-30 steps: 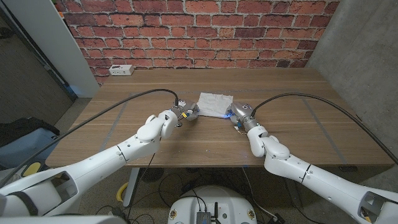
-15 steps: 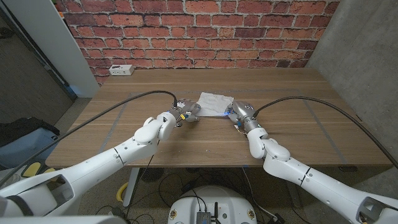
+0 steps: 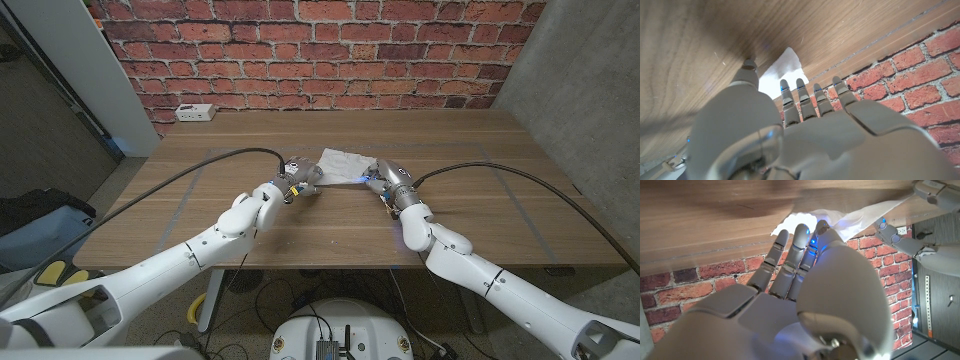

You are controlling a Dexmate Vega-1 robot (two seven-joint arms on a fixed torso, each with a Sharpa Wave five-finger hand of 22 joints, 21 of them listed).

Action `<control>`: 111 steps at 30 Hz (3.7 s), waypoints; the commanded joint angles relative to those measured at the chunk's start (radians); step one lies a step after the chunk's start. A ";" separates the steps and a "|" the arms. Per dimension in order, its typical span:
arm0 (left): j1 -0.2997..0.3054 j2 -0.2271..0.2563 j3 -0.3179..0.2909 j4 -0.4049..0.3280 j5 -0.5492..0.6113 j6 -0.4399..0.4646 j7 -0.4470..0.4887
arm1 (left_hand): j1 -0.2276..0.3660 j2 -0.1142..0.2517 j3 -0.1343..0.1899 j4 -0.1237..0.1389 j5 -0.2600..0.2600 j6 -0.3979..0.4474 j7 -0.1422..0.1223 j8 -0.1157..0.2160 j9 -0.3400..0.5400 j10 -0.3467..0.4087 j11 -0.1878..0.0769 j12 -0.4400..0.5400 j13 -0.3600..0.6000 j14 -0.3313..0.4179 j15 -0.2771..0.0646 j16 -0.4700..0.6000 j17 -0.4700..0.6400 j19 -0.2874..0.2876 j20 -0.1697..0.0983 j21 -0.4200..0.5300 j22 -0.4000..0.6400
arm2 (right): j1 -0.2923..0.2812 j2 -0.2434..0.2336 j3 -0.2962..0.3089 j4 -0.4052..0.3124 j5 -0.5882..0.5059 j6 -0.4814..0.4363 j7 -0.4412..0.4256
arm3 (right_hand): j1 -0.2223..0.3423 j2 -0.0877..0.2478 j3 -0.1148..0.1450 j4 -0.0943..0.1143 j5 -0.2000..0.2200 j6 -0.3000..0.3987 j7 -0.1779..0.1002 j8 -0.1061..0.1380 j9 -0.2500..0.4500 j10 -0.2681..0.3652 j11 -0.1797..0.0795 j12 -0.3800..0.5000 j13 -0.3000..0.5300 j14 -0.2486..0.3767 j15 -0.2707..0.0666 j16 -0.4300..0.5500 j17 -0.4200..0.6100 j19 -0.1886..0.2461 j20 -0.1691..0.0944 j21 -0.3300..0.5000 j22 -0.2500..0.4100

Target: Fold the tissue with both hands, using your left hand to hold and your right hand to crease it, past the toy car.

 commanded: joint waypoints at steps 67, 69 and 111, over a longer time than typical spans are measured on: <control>0.136 0.024 -0.110 -0.236 0.114 0.060 0.070 | 0.107 0.080 0.137 0.004 -0.002 0.457 0.166 0.046 0.025 0.182 -0.030 0.012 -0.001 0.167 -0.053 -0.019 -0.006 0.099 -0.034 0.054 0.014 | -0.081 -0.030 0.139 -0.038 0.105 0.165 -0.106 | -0.019 0.015 0.020 -0.022 -0.022 -0.010 0.005 0.030 0.087 0.021 0.058 0.131 0.259 -0.043 -0.063 0.051 0.000 -0.044 0.013 0.082 0.018; 0.133 0.020 -0.114 -0.226 0.110 0.060 0.077 | 0.107 0.079 0.138 0.004 -0.001 0.457 0.166 0.043 0.025 0.184 -0.030 0.012 -0.001 0.172 -0.053 -0.018 -0.007 0.102 -0.037 0.056 0.015 | -0.068 -0.024 0.132 -0.030 0.099 0.161 -0.101 | -0.019 0.015 0.021 -0.023 -0.022 -0.011 0.005 0.030 0.088 0.021 0.056 0.132 0.259 -0.043 -0.066 0.051 -0.001 -0.044 0.013 0.084 0.018; -0.079 -0.067 -0.019 0.059 0.013 0.022 0.069 | 0.103 0.074 0.145 0.006 -0.002 0.460 0.156 0.017 0.024 0.208 -0.030 0.009 0.000 0.202 -0.054 -0.018 -0.007 0.120 -0.036 0.072 0.020 | 0.157 0.051 -0.013 0.183 0.031 0.114 -0.007 | -0.034 0.011 0.030 -0.022 -0.024 -0.016 -0.012 0.012 0.079 0.007 0.038 0.136 0.254 -0.060 -0.064 0.054 -0.026 -0.065 0.016 0.129 0.014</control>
